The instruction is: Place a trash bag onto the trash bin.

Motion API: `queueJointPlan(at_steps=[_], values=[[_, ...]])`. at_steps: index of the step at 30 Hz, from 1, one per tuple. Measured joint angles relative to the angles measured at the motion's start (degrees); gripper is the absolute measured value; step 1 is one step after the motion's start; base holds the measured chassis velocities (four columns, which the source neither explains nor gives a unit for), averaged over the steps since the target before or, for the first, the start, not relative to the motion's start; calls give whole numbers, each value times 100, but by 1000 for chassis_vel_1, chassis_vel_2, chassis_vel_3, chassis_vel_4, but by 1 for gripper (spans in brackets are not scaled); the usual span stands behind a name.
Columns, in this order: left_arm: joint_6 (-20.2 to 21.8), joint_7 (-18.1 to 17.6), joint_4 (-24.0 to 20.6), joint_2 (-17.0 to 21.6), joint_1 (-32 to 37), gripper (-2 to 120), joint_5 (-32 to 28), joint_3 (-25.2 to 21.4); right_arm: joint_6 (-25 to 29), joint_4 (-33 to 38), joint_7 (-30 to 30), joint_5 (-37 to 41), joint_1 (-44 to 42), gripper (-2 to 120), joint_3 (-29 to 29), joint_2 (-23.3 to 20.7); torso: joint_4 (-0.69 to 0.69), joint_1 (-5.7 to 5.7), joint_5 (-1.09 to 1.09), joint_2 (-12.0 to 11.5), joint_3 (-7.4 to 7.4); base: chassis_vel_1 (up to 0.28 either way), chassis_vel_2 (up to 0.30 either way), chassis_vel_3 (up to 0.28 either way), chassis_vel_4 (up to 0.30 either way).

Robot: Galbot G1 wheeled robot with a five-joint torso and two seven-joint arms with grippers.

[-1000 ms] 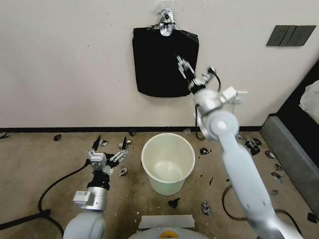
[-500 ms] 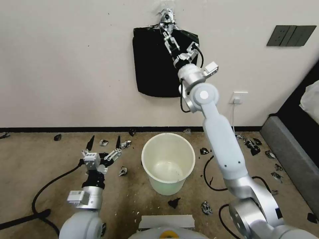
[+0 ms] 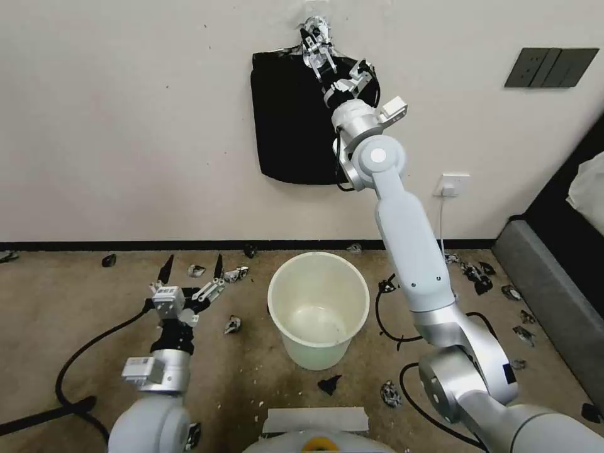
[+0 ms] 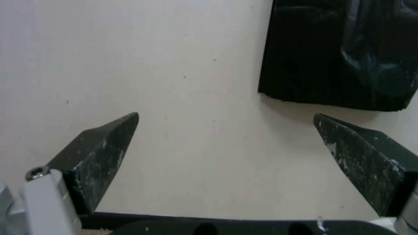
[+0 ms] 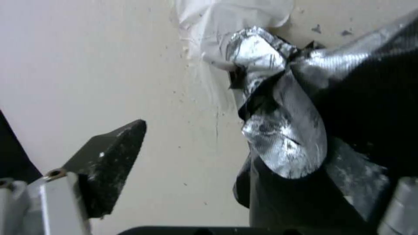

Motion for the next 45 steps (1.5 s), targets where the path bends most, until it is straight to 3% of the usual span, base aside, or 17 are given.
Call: queueJointPlan(at_steps=[4, 10, 14, 19, 26, 32, 38, 45], values=[[1, -1, 49, 1, -16, 100, -5, -13, 4, -46, -33, -4, 46, 83, 28, 1, 0, 0, 0, 0, 0, 0, 0, 0, 0], [1, -5, 49, -14, -16, 100, -22, -2, 7, -157, -93, -24, 99, 56, 56, 0, 0, 0, 0, 0, 0, 0, 0, 0, 0], [3, -6, 31, -13, -17, 100, -24, 1, 13, -162, -109, -33, 100, 46, 61, 0, 0, 0, 0, 0, 0, 0, 0, 0, 0], [6, -9, 26, 0, -19, 100, -39, -4, 20, -180, -151, -73, 105, 22, 90, -1, 0, 0, 0, 0, 0, 0, 0, 0, 0], [7, -11, 12, 15, -22, 100, -62, -22, 74, -277, -220, -178, 151, 0, 91, -2, 0, 0, 0, 0, 0, 0, 0, 0, 0], [7, -12, 6, 15, -25, 100, -83, -29, 201, -275, -473, -455, 88, 0, 8, -6, -1, 0, 0, 0, 0, 0, 0, 0, 0], [4, -14, 20, 6, -18, 100, -120, -55, 657, -71, -1220, -713, -213, 0, -300, -144, 0, -1, 0, 0, 0, 0, 0, 0, 0], [-10, -14, 42, -10, -11, 100, -139, -55, 872, 351, -1436, -725, -700, 0, -587, -401, 0, -1, 0, 0, -1, 0, 0, 0, 0]])
